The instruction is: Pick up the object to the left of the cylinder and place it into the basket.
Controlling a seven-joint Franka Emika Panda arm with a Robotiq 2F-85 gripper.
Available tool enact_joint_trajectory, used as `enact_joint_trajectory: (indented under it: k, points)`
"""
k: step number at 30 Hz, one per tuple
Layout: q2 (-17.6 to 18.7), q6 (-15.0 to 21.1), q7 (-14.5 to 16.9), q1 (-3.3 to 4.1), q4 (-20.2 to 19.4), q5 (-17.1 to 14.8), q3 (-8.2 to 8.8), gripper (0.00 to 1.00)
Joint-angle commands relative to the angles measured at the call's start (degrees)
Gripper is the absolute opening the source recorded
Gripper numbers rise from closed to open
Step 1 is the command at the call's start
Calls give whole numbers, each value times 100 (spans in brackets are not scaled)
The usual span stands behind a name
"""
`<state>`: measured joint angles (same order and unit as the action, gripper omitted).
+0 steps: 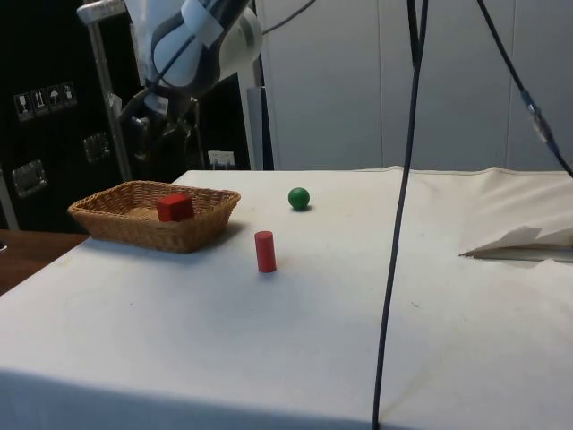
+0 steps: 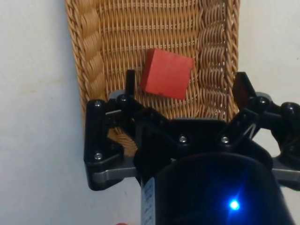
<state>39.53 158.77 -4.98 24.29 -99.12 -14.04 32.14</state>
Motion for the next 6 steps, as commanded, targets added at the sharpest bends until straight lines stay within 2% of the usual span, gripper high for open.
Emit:
enact_joint_trajectory:
  k: [1,6]
  points:
    - [-97,-57,11,0,-23,-6,11,100]
    - [-195,-115,11,17,0,0,69,100]
